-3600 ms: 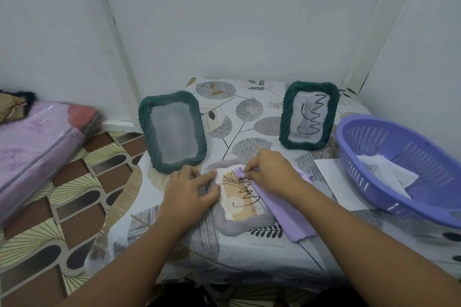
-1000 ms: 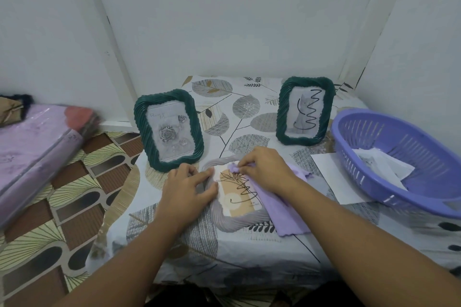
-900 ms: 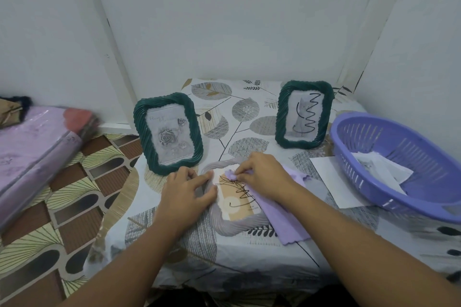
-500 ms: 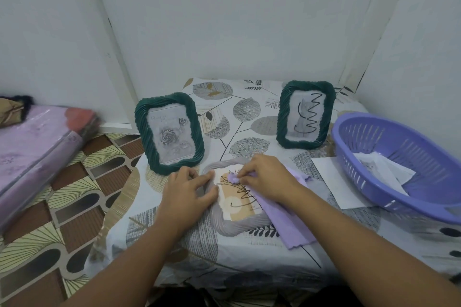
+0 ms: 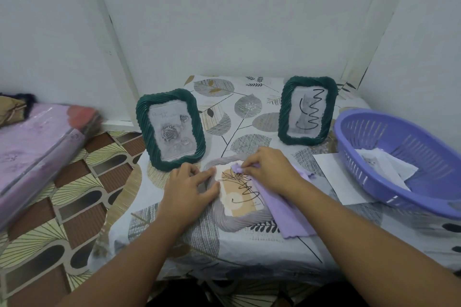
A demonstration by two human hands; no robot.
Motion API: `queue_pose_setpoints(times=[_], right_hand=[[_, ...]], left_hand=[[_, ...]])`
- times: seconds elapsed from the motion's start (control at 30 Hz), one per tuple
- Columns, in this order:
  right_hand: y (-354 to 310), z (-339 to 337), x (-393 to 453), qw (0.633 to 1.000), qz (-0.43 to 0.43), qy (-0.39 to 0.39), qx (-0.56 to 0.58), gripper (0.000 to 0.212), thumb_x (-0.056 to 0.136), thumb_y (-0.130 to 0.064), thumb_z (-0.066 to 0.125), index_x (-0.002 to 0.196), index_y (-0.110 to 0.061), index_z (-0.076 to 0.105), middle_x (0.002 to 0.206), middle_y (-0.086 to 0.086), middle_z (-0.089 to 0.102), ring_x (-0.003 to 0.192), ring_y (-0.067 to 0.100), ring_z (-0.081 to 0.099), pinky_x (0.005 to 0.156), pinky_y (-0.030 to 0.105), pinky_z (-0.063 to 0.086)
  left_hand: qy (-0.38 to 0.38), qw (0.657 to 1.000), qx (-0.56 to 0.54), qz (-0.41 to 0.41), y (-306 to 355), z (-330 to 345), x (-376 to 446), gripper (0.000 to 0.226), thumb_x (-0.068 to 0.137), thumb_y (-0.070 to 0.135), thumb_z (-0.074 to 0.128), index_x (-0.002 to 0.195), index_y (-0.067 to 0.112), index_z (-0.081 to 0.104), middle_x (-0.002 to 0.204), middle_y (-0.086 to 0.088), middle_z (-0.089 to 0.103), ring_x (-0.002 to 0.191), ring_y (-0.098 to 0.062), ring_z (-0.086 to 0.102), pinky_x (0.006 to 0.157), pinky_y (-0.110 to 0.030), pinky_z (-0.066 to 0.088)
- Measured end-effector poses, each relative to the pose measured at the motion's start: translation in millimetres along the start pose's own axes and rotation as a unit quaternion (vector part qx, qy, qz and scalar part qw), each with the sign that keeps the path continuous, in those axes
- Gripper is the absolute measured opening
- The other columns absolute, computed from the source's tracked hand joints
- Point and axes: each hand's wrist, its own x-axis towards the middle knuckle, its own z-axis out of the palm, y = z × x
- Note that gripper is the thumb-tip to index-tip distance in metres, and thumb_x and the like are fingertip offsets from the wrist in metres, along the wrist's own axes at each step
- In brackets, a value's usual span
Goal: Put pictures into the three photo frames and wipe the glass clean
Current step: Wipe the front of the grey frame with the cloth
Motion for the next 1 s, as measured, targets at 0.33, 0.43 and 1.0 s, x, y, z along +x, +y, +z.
queue_pose_setpoints(times=[0.33,0.43,1.0], right_hand=[[2.3,3.6,7.6,1.0,0.018,-0.003,0.013,0.017,0.09,-0.044,0.074,0.098,-0.031,0.082,0.076,-0.017,0.059,0.08,0.001,0.052,0.076,0.03,0.047],[-10.7,8.2,18.2,1.0,0.002,-0.008,-0.011,0.016,0.092,-0.04,0.072,0.099,-0.03,0.082,0.07,-0.019,0.047,0.084,0.013,0.057,0.071,0.029,0.042],[0.4,-11.4,-5.5,0.998,0.006,-0.044,-0.042,0.012,0.091,-0.037,0.072,0.095,-0.032,0.082,0.071,-0.018,0.055,0.075,0.005,0.054,0.066,0.028,0.042]], left_hand=[[0.01,1.0,0.001,0.004,-1.5,1.9,0.5,0.065,0.079,0.074,0.037,0.132,0.045,0.063,0.103,0.012,0.043,0.096,-0.014,0.037,0.091,-0.037,0.043],[0.013,1.0,0.002,0.004,-1.8,2.0,0.1,0.067,0.078,0.074,0.036,0.132,0.045,0.063,0.103,0.012,0.043,0.096,-0.014,0.037,0.09,-0.036,0.042],[-0.001,1.0,-0.006,-0.004,0.3,-0.1,-0.5,0.066,0.078,0.074,0.037,0.133,0.046,0.061,0.104,0.012,0.042,0.098,-0.014,0.037,0.093,-0.035,0.041]])
